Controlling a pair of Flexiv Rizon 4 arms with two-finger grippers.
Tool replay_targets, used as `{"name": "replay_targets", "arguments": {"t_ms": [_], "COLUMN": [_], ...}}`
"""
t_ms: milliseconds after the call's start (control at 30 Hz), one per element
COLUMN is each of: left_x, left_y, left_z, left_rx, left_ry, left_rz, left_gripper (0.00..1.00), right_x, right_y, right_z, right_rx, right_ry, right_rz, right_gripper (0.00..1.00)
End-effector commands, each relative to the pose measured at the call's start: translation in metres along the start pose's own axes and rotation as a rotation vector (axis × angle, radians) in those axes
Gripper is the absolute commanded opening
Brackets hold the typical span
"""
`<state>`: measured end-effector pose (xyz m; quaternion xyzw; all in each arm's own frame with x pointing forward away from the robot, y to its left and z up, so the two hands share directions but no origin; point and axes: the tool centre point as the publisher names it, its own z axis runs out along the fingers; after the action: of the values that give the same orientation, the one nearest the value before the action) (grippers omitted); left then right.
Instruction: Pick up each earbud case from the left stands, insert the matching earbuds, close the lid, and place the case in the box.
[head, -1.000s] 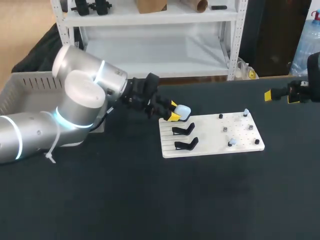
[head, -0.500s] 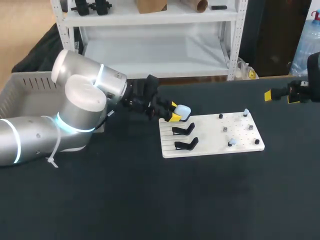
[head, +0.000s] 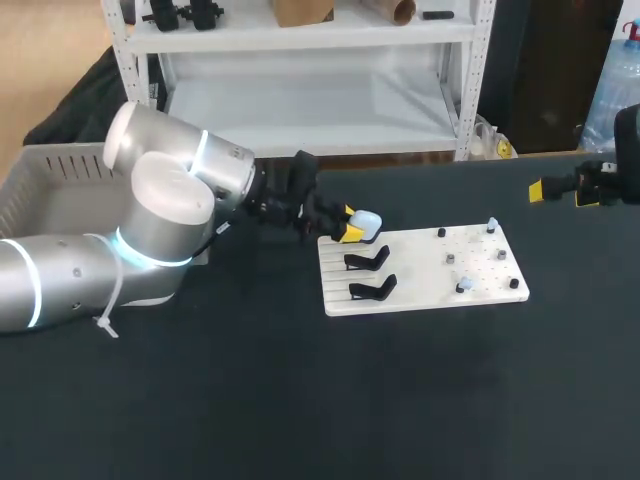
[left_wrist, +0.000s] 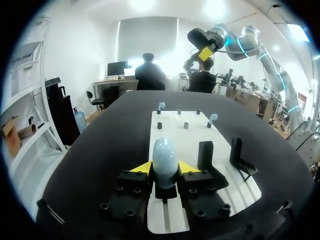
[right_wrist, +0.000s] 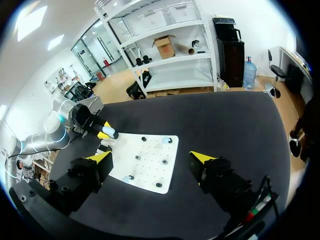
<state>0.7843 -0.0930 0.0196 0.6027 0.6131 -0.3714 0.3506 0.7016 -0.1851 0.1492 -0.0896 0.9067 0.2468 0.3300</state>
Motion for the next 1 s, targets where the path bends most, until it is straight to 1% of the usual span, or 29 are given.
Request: {"name": "replay_targets", "arguments": {"t_ms": [33, 167, 267, 433, 500, 667, 800, 867, 1000], "left_x": [0.000, -0.001, -0.004, -0.024, -0.035, -0.059, -0.074, -0.079, -0.088], "left_y": [-0.005, -0.008, -0.012, -0.025, -0.033, -0.062, -0.085, -0.094, -0.104], "left_z": [-0.001, -0.005, -0.013, -0.033, -0.039, -0.048, -0.050, -0.050, -0.053], "left_rx": [-0.007, -0.008, -0.014, -0.032, -0.051, -0.080, -0.072, -0.066, -0.049], "left_ry": [-0.004, -0.009, -0.027, -0.099, -0.134, -0.218, -0.275, -0.294, -0.328], "left_rz": [0.003, 0.009, 0.026, 0.062, 0.085, 0.150, 0.193, 0.209, 0.220], "left_gripper": [0.00, 0.00, 0.00, 0.00, 0.00, 0.00, 0.00, 0.00, 0.00], "right_x": [0.000, 0.000, 0.000, 0.000, 0.000, 0.000, 0.000, 0.000, 0.000], "right_y": [-0.001, -0.001, -0.001, -0.001, -0.001, -0.001, -0.001, -0.001, -0.001], "right_z": [0.001, 0.001, 0.001, 0.001, 0.001, 0.001, 0.001, 0.001, 0.001], "right_rx": [-0.001, -0.001, -0.001, -0.001, -0.001, -0.001, -0.001, -0.001, -0.001], "right_ry": [0.000, 0.000, 0.000, 0.000, 0.000, 0.000, 0.000, 0.000, 0.000], "right_rz": [-0.001, -0.001, -0.001, -0.001, -0.001, -0.001, -0.001, -0.001, -0.001], "right_gripper": [1.00, 1.00, 1.00, 1.00, 1.00, 1.00, 1.00, 1.00, 1.00]}}
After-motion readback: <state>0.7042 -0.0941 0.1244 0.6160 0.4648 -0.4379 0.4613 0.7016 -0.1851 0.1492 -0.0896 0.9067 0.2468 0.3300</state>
